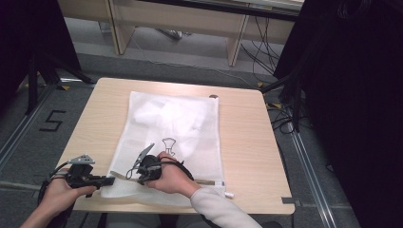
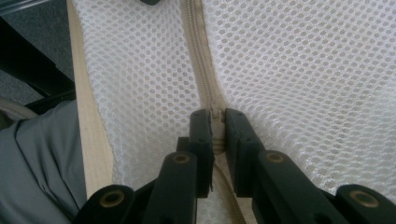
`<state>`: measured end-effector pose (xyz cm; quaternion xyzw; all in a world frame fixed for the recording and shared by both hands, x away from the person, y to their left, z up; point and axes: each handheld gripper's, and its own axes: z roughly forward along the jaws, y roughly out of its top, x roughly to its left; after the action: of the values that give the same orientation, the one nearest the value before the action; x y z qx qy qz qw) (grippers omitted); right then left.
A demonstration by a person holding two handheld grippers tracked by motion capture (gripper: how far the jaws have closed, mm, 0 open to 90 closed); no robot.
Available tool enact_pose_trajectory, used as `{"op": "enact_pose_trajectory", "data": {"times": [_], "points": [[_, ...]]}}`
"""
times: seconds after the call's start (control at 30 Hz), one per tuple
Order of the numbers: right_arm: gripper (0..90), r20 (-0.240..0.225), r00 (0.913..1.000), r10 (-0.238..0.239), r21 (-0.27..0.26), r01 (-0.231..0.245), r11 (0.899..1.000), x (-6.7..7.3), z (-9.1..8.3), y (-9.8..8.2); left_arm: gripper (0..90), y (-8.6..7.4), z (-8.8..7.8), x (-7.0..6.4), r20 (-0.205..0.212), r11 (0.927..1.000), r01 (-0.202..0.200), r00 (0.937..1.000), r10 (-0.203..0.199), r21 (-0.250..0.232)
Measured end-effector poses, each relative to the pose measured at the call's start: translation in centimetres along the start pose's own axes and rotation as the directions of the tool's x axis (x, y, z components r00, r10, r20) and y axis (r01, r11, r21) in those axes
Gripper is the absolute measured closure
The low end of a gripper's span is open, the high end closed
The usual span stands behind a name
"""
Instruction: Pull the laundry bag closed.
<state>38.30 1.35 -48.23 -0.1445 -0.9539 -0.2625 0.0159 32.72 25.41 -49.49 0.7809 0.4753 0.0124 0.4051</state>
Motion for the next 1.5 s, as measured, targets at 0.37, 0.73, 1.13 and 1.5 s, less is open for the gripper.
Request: {"op": "enact_pose_trajectory", "data": {"times": [0.37, 0.73, 1.13, 1.5], "points": [[82.7, -0.002, 1.0000, 0.000, -0.025, 0.000, 1.000, -0.1, -0.2, -0.7, 85.7, -0.1, 0.1, -0.1, -0.013, 1.0000, -0.008, 0.9999, 0.008, -0.001], [82.7, 0.001, 1.0000, 0.004, -0.025, -0.004, 1.000, -0.3, -0.8, -1.1, 85.7, -0.3, 0.2, 0.0, -0.013, 0.9999, -0.010, 0.9999, 0.010, -0.007], [82.7, -0.004, 0.9999, 0.010, -0.019, -0.010, 1.000, -0.5, -1.0, -1.4, 85.7, -0.3, 0.2, 0.0, -0.013, 0.9999, -0.010, 0.9999, 0.010, -0.006], [82.7, -0.014, 0.9997, 0.021, -0.014, -0.022, 1.000, -0.6, -1.6, -1.5, 85.7, -0.2, 0.2, 0.1, -0.006, 0.9997, -0.015, 0.9999, 0.015, 0.019]]}}
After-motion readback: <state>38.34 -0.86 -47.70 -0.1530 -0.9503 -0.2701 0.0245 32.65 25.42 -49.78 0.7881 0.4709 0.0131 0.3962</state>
